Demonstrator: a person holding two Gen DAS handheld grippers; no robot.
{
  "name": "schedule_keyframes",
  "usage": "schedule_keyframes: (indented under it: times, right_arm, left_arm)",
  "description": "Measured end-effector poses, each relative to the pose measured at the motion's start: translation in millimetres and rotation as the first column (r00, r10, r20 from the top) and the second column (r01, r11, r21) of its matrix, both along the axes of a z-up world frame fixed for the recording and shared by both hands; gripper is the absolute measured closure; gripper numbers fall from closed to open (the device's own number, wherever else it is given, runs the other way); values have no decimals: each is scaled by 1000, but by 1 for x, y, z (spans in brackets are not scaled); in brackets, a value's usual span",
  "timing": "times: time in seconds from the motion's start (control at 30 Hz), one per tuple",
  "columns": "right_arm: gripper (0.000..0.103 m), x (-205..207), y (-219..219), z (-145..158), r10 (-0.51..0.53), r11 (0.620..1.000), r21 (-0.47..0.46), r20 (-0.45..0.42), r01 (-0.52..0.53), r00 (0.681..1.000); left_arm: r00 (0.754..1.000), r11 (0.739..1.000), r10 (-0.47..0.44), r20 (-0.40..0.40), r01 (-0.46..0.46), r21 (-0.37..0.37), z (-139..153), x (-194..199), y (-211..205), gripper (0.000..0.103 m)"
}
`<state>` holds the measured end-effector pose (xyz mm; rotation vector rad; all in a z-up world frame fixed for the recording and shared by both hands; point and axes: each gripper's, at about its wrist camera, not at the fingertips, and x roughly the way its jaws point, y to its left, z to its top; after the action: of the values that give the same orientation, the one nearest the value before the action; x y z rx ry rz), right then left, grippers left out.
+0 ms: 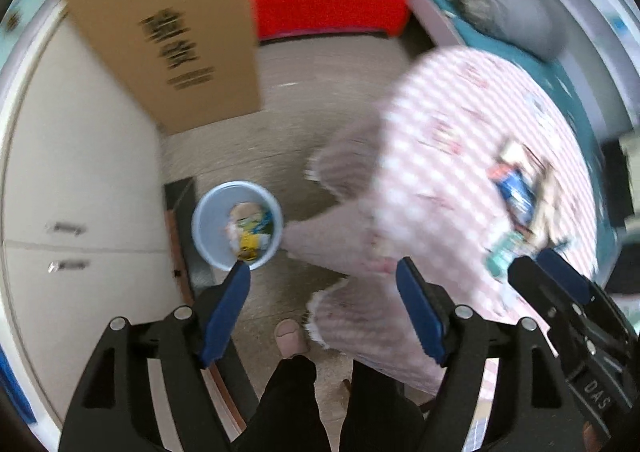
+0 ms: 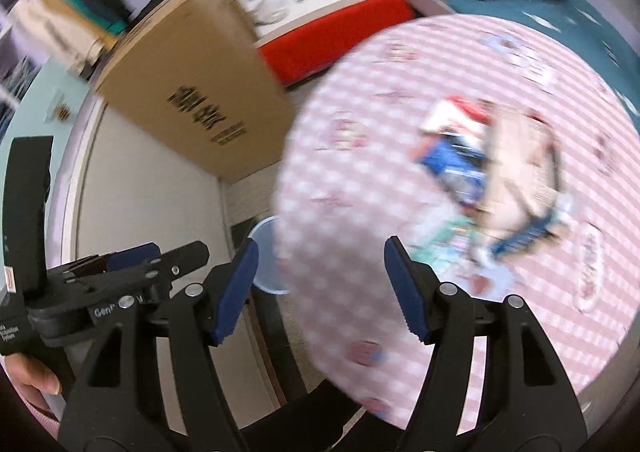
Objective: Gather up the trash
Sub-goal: 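Move both open grippers back over the table, then grasp the teal tube with the left gripper while the right grasps a small item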
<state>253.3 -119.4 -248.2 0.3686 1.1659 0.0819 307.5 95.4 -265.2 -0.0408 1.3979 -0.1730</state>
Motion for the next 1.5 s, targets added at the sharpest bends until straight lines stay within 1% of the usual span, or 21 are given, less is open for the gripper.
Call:
schedule_keyframes:
  times: [0.13, 0.23, 0.37, 0.43, 0.53, 0.6, 0.67, 0.73, 0.8, 0.87, 0.93, 1.0, 1.03, 1.07, 1.1, 1.13, 1.17, 1.23, 1.3, 1.4, 1.5]
  right_arm:
    - [38, -18, -57, -4, -93, 996, -14, -15, 93, 996]
    - [38, -29, -98, -9, -148, 989, -21, -38, 147, 988]
    - [38, -33, -139, -20, -171, 985, -18, -77, 170, 982]
    - [38, -31, -151, -27, -160, 987, -2, -100, 160, 982]
    - [38, -28, -159, -37, -129, 991, 22, -120, 132, 984]
    - [38, -25, -162, -45, -103, 993, 47, -136, 110, 985]
    - [38, -19, -161, -51, -81, 994, 61, -143, 91, 986]
    - [38, -14, -160, -55, -65, 995, 62, -146, 75, 987]
    - [38, -8, -162, -61, -59, 995, 65, -150, 69, 987]
    - [38, -1, -162, -63, -56, 995, 72, -147, 67, 988]
    - [39, 4, -163, -64, -52, 994, 84, -138, 64, 989]
    - [57, 9, -163, -66, -41, 995, 88, -141, 53, 989]
    - [62, 12, -161, -68, -25, 996, 80, -145, 37, 989]
    - [73, 14, -161, -68, -16, 997, 73, -146, 27, 989]
    - [80, 15, -161, -67, -12, 997, 70, -142, 22, 990]
    - [81, 16, -161, -66, -15, 997, 68, -135, 24, 991]
    - [86, 17, -162, -63, -16, 998, 64, -124, 24, 992]
    - [90, 16, -160, -54, -10, 998, 53, -99, 15, 995]
    - [91, 15, -157, -45, -5, 999, 36, -75, 8, 997]
    - [92, 13, -146, -25, 8, 1000, 14, -29, -7, 1000]
    - [92, 12, -135, -10, 14, 1000, 9, 3, -14, 1000]
  left_arm:
    - [988, 988, -152, -7, 152, -15, -5, -9, -65, 29]
    - [964, 964, -264, -16, 264, 0, -13, -19, -114, 29]
    - [938, 937, -346, -26, 347, 31, -25, -25, -160, 29]
    - [932, 931, -360, -28, 361, 53, -31, -26, -174, 29]
    - [928, 927, -369, -45, 371, 52, -42, -24, -190, 29]
    - [926, 922, -375, -48, 378, 80, -48, -21, -198, 29]
    - [921, 913, -385, -60, 389, 120, -55, -18, -204, 33]
    - [915, 907, -397, -71, 403, 123, -61, -16, -208, 43]
    - [913, 905, -402, -75, 408, 119, -65, -15, -212, 51]
    - [910, 901, -407, -85, 415, 127, -70, -13, -215, 54]
    - [906, 897, -412, -98, 422, 132, -76, -12, -217, 64]
    - [908, 900, -407, -94, 417, 129, -80, -11, -219, 64]
    - [909, 901, -406, -92, 415, 128, -80, -11, -221, 65]
    - [911, 902, -404, -89, 412, 126, -80, -11, -220, 65]
    - [911, 903, -404, -86, 412, 125, -80, -13, -221, 66]
    - [911, 904, -404, -77, 411, 120, -79, -14, -219, 73]
    - [911, 906, -408, -61, 413, 99, -76, -15, -217, 78]
    - [908, 903, -417, -30, 418, 99, -65, -22, -211, 88]
    - [908, 907, -417, -35, 419, 53, -60, -24, -204, 91]
    - [911, 911, -412, -23, 412, 11, -54, -27, -189, 97]
    - [916, 915, -400, -9, 399, -59, -43, -28, -167, 97]
